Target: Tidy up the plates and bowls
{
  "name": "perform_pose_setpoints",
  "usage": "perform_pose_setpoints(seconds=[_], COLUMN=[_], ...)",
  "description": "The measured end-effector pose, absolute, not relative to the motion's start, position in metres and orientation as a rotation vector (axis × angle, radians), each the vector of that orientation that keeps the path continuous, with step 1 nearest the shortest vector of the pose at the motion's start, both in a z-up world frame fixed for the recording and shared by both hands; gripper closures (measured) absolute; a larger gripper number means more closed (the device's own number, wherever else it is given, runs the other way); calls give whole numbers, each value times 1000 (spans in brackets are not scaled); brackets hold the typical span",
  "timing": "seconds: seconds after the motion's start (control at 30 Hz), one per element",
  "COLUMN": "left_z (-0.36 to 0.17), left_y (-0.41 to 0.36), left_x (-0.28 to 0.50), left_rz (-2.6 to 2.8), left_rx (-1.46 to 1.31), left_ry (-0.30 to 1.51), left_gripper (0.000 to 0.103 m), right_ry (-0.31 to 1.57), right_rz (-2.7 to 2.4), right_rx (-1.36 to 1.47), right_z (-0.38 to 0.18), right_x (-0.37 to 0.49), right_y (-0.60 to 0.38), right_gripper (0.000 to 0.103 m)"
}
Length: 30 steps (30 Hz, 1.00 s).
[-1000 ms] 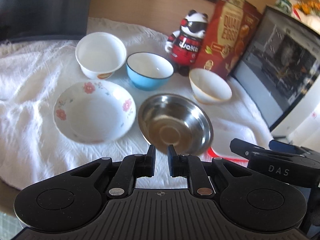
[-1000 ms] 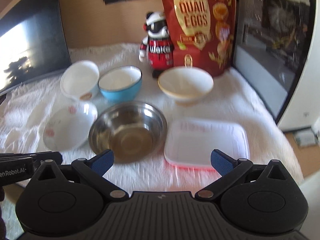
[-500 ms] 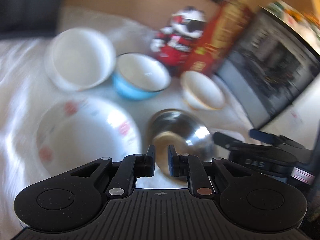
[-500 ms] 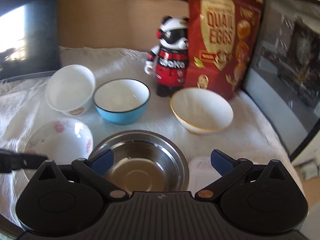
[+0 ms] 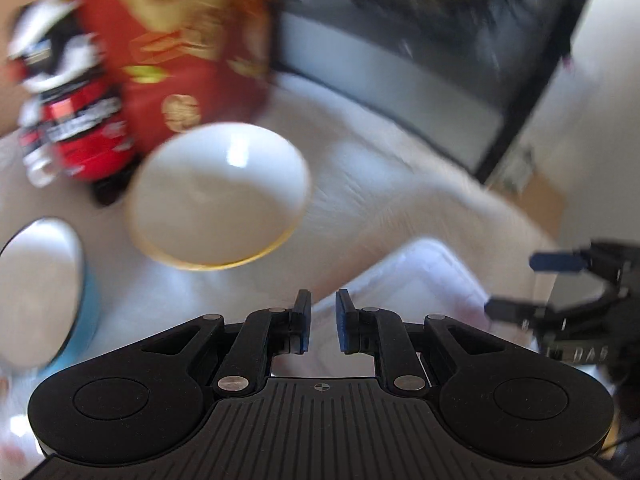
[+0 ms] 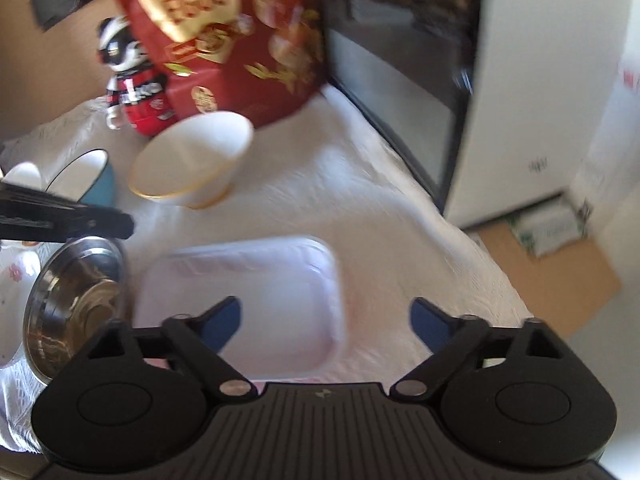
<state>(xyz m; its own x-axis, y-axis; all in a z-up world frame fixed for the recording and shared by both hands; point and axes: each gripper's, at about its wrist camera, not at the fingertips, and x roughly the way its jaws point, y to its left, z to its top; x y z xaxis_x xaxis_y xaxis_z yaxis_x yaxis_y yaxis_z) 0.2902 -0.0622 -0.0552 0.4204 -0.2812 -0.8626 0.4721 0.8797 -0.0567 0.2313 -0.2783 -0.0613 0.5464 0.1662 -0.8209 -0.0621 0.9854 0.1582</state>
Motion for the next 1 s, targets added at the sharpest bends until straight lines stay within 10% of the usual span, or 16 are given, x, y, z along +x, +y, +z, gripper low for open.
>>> perform_pose_setpoints(seconds=[0.43, 1.0], left_z=[-89, -90], left_y=[-108, -129], left_x=[317, 323], left_rz=[-582, -690], left_rx=[326, 380], left_ry=[1113, 1070], left_gripper=[85, 85], right_ry=[1090, 1203], right_rz=[240, 174], right_rx=[225, 484], right_z=[-94, -93], right_x=[261, 226], right_y=[-296, -310], right_gripper=[48, 45])
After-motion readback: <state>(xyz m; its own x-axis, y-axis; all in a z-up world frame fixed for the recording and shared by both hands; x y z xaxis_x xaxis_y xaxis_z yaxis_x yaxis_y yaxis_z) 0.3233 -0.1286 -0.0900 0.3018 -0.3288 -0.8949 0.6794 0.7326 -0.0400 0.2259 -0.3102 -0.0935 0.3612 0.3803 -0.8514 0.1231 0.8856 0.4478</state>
